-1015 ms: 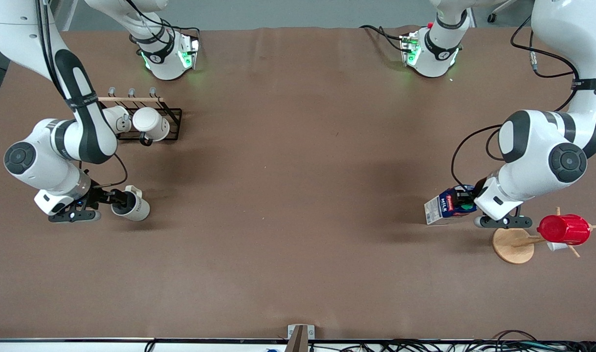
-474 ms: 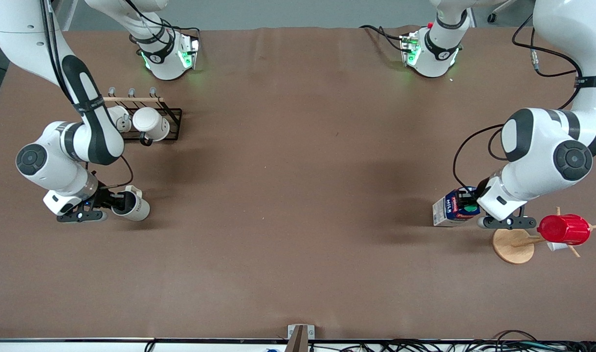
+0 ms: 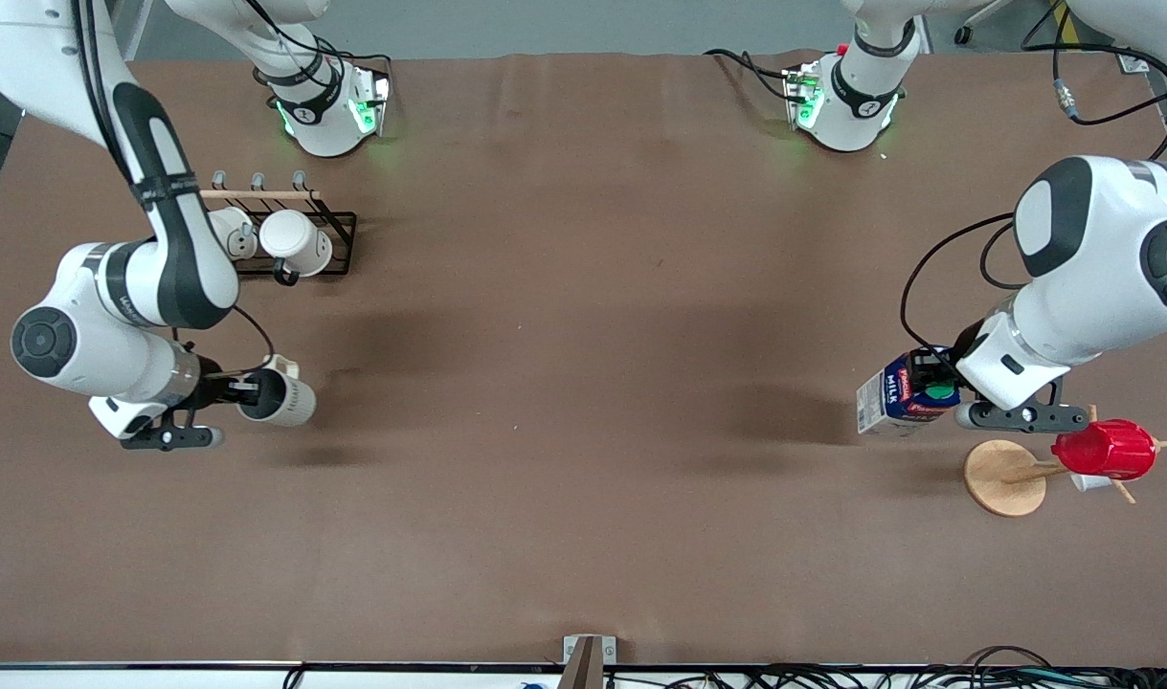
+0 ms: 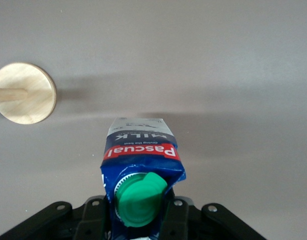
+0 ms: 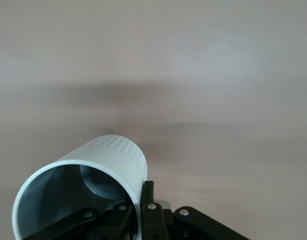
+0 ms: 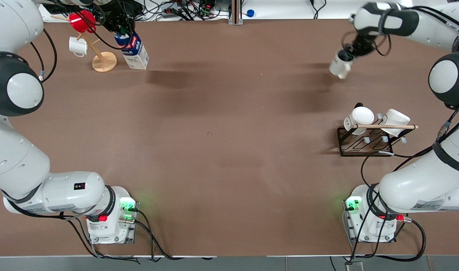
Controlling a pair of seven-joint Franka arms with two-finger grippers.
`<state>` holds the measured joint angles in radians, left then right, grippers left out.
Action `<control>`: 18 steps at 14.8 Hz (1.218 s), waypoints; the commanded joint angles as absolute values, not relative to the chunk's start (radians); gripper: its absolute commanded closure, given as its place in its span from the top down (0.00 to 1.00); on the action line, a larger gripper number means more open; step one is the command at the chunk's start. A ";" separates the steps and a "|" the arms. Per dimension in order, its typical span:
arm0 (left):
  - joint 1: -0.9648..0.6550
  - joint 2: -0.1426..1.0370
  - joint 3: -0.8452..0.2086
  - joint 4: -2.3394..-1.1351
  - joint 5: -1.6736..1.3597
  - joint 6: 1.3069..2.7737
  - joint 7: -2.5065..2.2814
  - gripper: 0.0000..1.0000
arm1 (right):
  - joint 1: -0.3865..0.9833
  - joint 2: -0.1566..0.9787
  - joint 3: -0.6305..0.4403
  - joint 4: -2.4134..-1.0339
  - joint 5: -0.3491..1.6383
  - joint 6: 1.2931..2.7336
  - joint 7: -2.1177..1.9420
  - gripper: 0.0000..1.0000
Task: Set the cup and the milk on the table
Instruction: 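Carry the white mug toward table center while the left gripper lifts the carton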
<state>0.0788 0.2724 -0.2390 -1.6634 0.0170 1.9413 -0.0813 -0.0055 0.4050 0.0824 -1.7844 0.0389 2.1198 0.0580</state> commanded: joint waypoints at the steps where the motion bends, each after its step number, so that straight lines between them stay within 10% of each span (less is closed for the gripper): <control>1: 0.089 0.216 -0.249 -1.645 0.032 1.878 -0.069 0.31 | 0.046 0.408 0.202 -1.721 0.023 2.092 0.292 0.00; 18: 0.074 0.221 -0.267 -1.562 0.032 1.842 -0.089 0.31 | 0.508 0.759 0.238 -1.422 -0.218 2.192 0.986 0.02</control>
